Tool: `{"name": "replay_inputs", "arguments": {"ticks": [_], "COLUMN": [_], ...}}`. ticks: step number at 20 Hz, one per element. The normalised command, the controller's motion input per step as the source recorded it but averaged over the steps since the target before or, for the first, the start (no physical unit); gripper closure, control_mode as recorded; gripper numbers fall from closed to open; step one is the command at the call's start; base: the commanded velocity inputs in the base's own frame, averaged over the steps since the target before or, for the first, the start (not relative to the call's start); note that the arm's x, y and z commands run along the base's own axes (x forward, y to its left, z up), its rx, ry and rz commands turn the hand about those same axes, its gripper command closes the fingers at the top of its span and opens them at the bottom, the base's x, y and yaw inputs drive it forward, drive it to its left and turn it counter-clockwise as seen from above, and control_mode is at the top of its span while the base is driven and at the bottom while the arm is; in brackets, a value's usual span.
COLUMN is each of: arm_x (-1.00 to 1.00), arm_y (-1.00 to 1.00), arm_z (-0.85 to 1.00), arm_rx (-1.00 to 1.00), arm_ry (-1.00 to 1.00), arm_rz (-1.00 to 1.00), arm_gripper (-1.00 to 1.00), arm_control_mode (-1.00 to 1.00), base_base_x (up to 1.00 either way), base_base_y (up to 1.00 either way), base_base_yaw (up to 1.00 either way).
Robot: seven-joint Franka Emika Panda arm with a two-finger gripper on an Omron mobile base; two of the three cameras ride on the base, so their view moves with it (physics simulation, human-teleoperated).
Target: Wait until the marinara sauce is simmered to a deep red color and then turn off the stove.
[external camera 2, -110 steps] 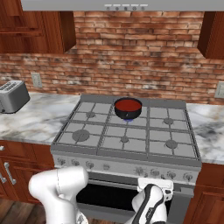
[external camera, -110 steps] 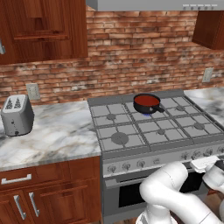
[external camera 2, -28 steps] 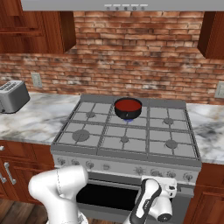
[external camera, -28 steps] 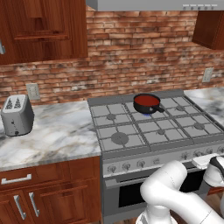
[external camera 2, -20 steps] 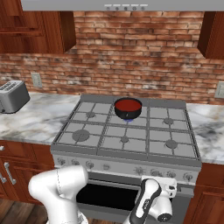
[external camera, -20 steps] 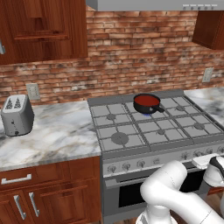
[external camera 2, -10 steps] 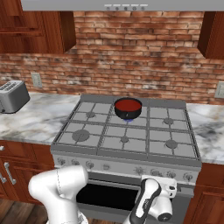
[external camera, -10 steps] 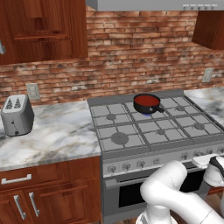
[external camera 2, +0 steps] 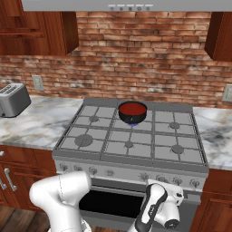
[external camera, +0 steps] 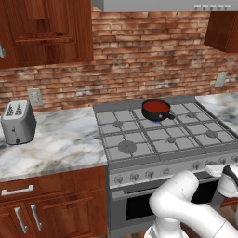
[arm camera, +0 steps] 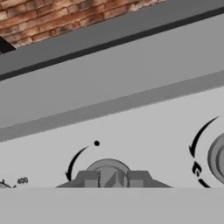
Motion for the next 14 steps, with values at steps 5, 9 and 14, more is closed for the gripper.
{"name": "replay_inputs", "arguments": {"ticks": [5,9,14], "arm_x": [0.00,-0.01,-0.01], "arm_y": [0.00,0.00,0.00], "arm_z": [-0.10,-0.15,-0.16], "arm_rx": [0.18,0.21,0.23], "arm_ry": [0.02,0.01,0.01], "arm_rz": [0.00,0.00,0.00], "arm_gripper": [1.00,1.00,1.00], "arm_control_mode": [-1.00,-1.00,-1.00], "base_base_x": [0.00,0.00,0.00], "base_base_y": [0.00,0.00,0.00], "base_base_yaw": [0.00,0.00,0.00]}}
